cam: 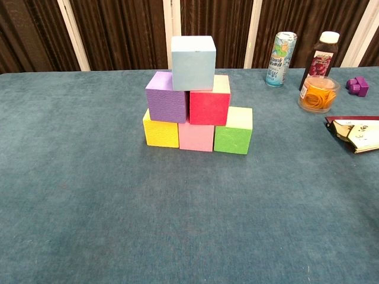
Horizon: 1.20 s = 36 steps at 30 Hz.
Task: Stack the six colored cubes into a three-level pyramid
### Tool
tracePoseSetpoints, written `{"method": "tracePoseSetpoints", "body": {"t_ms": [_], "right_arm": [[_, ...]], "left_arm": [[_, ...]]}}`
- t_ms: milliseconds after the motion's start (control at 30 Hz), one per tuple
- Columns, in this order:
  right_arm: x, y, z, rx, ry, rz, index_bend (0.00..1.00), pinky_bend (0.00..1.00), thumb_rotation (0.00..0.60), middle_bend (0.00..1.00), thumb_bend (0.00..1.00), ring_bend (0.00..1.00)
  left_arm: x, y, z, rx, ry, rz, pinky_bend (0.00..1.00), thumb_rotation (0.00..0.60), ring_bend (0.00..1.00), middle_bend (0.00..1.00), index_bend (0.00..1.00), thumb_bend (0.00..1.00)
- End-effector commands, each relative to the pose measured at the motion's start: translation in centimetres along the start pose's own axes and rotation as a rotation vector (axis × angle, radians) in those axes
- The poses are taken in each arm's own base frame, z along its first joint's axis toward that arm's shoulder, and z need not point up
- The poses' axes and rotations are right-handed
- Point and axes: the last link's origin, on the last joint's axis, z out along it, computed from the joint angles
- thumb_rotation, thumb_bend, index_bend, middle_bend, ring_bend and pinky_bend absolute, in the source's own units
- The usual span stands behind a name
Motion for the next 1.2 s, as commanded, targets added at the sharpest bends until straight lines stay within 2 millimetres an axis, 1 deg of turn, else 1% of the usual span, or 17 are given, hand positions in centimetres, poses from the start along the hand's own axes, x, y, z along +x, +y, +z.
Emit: {"method": "tracePoseSetpoints", "body": {"t_ms": [33, 133, 167, 367, 433, 500, 633, 867, 1000, 1100, 1200], "right_arm": [[-1.2, 3.1, -2.4, -0.033, 0.047, -0.016, 0.12, 0.0, 0.6, 0.09, 0.16, 0.07], [-2.0, 5.3, -3.8, -0.034, 0.096, -0.046, 0.12, 0.0, 0.6, 0.09, 0.16, 0.07], [-2.5, 6.4, -4.5, -0.037, 0.114, -0.054, 0.12, 0.0, 0.6, 0.09, 0.16, 0.07], [-5.1, 11.4, -8.1, -0.022, 0.161, -0.053, 0.12, 0.0, 0.6, 0.09, 0.16, 0.07], [-5.6, 12.6, -9.0, -0.02, 0.177, -0.07, 0.12, 0.0, 0.6, 0.09, 0.16, 0.07], [-5.8, 13.2, -9.5, -0.013, 0.19, -0.08, 0.12, 0.0, 0.6, 0.09, 0.16, 0.07], [-5.2, 13.5, -9.9, 0.021, 0.254, -0.112, 0.12, 0.0, 0.6, 0.09, 0.16, 0.07], [-5.0, 13.9, -10.3, 0.007, 0.247, -0.087, 0.12, 0.0, 0.6, 0.09, 0.16, 0.07], [-5.2, 13.7, -10.4, 0.018, 0.233, -0.085, 0.12, 0.0, 0.6, 0.09, 0.16, 0.07], [-5.4, 13.7, -10.4, 0.015, 0.217, -0.08, 0.12, 0.0, 0.6, 0.09, 0.16, 0.07], [-5.5, 13.8, -10.3, 0.008, 0.208, -0.081, 0.12, 0.0, 0.6, 0.09, 0.16, 0.07]], "left_arm": [[-0.2, 1.6, 1.2, -0.005, -0.021, 0.022, 0.0, 0.6, 0.0, 0.05, 0.1, 0.27], [-0.7, 2.5, 1.4, -0.014, -0.051, 0.031, 0.0, 0.6, 0.0, 0.04, 0.1, 0.27], [-1.0, 2.8, 1.5, -0.021, -0.069, 0.034, 0.0, 0.6, 0.0, 0.04, 0.1, 0.27], [-2.2, 4.8, 1.9, -0.052, -0.154, 0.058, 0.0, 0.6, 0.0, 0.03, 0.1, 0.27], [-2.6, 5.6, 2.0, -0.062, -0.17, 0.064, 0.0, 0.6, 0.0, 0.03, 0.1, 0.27], [-3.0, 6.2, 1.8, -0.068, -0.182, 0.063, 0.0, 0.6, 0.0, 0.02, 0.1, 0.27], [-3.9, 7.6, 1.6, -0.082, -0.199, 0.052, 0.0, 0.6, 0.0, 0.01, 0.1, 0.27], [-5.5, 9.8, 2.0, -0.095, -0.22, 0.033, 0.0, 0.6, 0.0, 0.01, 0.1, 0.27], [-6.3, 11.4, 2.5, -0.106, -0.211, 0.025, 0.0, 0.6, 0.0, 0.0, 0.1, 0.27], [-7.2, 12.7, 3.2, -0.109, -0.216, 0.021, 0.0, 0.6, 0.0, 0.0, 0.09, 0.27], [-7.7, 13.8, 3.9, -0.11, -0.214, 0.014, 0.0, 0.6, 0.0, 0.0, 0.09, 0.27]]}}
